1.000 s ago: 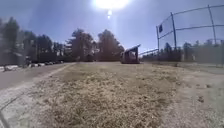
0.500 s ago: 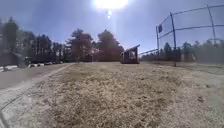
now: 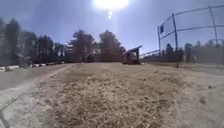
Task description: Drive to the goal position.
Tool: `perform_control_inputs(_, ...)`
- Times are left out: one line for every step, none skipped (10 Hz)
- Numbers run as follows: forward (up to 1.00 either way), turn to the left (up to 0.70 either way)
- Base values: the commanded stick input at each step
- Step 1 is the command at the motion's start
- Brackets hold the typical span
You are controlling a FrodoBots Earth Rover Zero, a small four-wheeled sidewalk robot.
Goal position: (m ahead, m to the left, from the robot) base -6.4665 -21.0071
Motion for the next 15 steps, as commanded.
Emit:
perform_control_inputs(0.5, -0.5)
perform_control_inputs(0.48, -0.48)
perform_control_inputs(0.47, -0.47)
perform_control_inputs(0.46, -0.46)
perform_control_inputs(0.44, -0.44)
perform_control_inputs(0.44, -0.44)
perform_control_inputs(0.43, -0.43)
perform_control_inputs(0.43, -0.43)
perform_control_inputs(0.43, -0.43)
perform_control_inputs(0.43, -0.43)
perform_control_inputs(0.44, -0.44)
perform_control_inputs(0.44, -0.44)
perform_control_inputs(0.43, -0.43)
perform_control_inputs(0.43, -0.43)
perform_control_inputs(0.43, -0.43)
